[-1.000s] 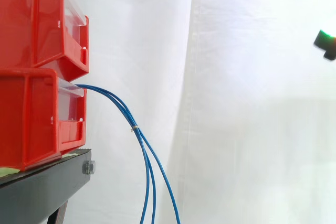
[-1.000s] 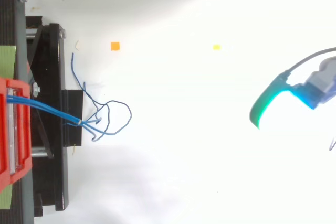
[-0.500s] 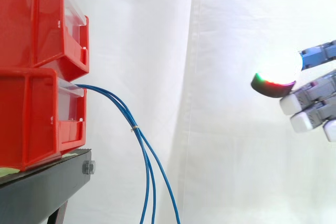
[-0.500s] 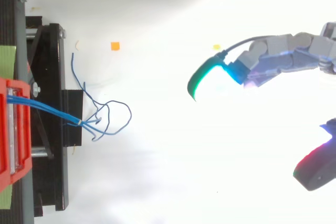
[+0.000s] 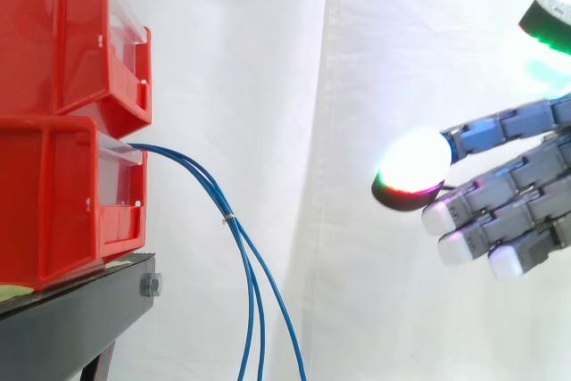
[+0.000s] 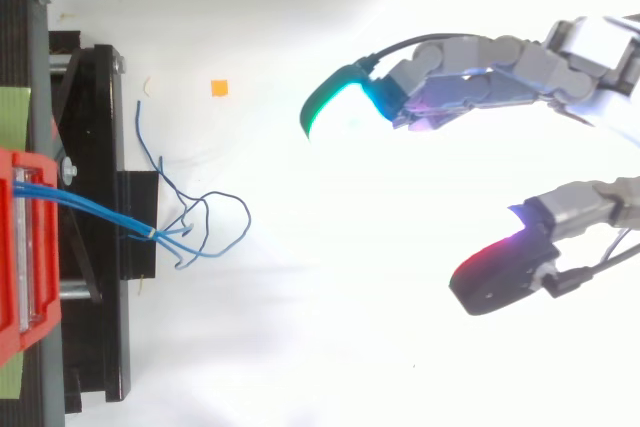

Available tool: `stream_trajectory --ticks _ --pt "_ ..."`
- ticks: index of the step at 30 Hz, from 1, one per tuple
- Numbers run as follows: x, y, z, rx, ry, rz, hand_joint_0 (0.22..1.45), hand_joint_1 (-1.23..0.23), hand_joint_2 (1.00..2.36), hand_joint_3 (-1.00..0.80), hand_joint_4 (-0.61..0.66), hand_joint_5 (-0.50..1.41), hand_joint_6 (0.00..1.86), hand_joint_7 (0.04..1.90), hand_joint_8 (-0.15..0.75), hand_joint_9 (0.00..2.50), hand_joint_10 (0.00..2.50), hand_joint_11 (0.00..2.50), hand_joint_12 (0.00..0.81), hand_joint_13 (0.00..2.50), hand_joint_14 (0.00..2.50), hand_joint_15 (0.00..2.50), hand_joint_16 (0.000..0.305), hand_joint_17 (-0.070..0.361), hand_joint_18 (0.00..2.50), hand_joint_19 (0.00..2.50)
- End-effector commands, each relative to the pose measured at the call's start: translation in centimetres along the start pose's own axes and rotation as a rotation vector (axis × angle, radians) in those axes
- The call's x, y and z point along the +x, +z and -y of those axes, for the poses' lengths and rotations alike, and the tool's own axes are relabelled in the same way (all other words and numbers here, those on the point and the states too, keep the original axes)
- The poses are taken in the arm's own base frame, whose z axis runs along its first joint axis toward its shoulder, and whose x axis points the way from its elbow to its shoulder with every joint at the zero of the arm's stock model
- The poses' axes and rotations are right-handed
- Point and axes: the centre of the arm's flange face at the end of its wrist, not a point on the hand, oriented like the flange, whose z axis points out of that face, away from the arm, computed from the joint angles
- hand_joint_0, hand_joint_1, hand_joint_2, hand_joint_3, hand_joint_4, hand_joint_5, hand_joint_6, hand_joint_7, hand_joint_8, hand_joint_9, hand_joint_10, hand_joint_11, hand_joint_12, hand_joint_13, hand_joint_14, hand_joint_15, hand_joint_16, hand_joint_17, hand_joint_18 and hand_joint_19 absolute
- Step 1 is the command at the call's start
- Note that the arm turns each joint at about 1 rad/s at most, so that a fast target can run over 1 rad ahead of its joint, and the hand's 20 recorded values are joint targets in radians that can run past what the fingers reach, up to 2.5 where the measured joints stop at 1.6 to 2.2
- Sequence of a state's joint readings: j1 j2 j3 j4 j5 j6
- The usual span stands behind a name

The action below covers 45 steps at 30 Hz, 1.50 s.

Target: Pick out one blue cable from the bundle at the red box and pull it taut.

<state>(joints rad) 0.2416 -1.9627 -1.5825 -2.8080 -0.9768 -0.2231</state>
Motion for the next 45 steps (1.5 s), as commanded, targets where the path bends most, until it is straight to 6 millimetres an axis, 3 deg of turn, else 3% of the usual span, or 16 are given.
stream_trajectory --ticks 1,7,13,22,25,26,29,34,41,45 --pt "0.7 0.7 0.7 0.005 -0.005 -0.004 0.5 -0.71 1.0 -0.5 0.17 -0.22 0.5 0.72 0.249 0.52 0.01 0.36 0.36 0.55 0.01 0.31 0.052 0.116 0.44 0.56" --pt "1.4 1.1 0.3 -0.036 -0.027 0.006 0.5 -0.7 1.0 -0.5 0.17 -0.22 0.5 0.72 0.249 0.53 0.02 0.37 0.36 0.55 0.01 0.31 0.052 0.116 0.45 0.57" --pt "3.1 2.8 3.0 -0.012 -0.022 -0.009 0.5 -0.69 1.0 -0.5 0.18 -0.22 0.5 0.72 0.248 0.53 0.01 0.38 0.36 0.56 0.01 0.32 0.052 0.116 0.45 0.57" --pt "4.0 3.9 2.4 -0.027 -0.018 -0.004 0.5 -0.68 1.0 -0.5 0.17 -0.22 0.5 0.72 0.25 0.54 0.01 0.38 0.36 0.56 0.01 0.33 0.052 0.117 0.45 0.58" --pt "4.5 4.2 3.4 -0.017 -0.023 -0.01 0.5 -0.68 1.0 -0.5 0.18 -0.22 0.5 0.72 0.251 0.54 0.01 0.38 0.36 0.56 0.01 0.32 0.052 0.117 0.45 0.58" --pt "5.1 4.7 4.5 -0.019 -0.024 -0.011 0.5 -0.68 1.0 -0.5 0.18 -0.22 0.5 0.72 0.251 0.54 0.01 0.37 0.362 0.56 0.01 0.32 0.052 0.117 0.45 0.58" --pt "5.8 5.5 4.5 -0.037 -0.012 -0.006 0.5 -0.68 1.0 -0.5 0.18 -0.22 0.5 0.72 0.25 0.54 0.01 0.37 0.361 0.57 0.01 0.32 0.052 0.117 0.45 0.58" --pt "7.2 7.2 7.1 -0.02 -0.005 -0.019 0.5 -0.67 1.0 -0.5 0.18 -0.22 0.5 0.72 0.251 0.54 0.01 0.37 0.361 0.57 0.01 0.32 0.052 0.117 0.45 0.58" --pt "7.7 7.9 6.4 -0.06 0.013 -0.017 0.5 -0.67 1.0 -0.5 0.18 -0.21 0.5 0.72 0.25 0.55 0.01 0.37 0.359 0.57 0.01 0.33 0.052 0.117 0.45 0.59" --pt "8.0 8.4 7.2 -0.076 0.021 -0.011 0.5 -0.67 1.0 -0.5 0.18 -0.21 0.5 0.72 0.252 0.55 0.02 0.38 0.36 0.58 0.01 0.33 0.052 0.118 0.45 0.59"
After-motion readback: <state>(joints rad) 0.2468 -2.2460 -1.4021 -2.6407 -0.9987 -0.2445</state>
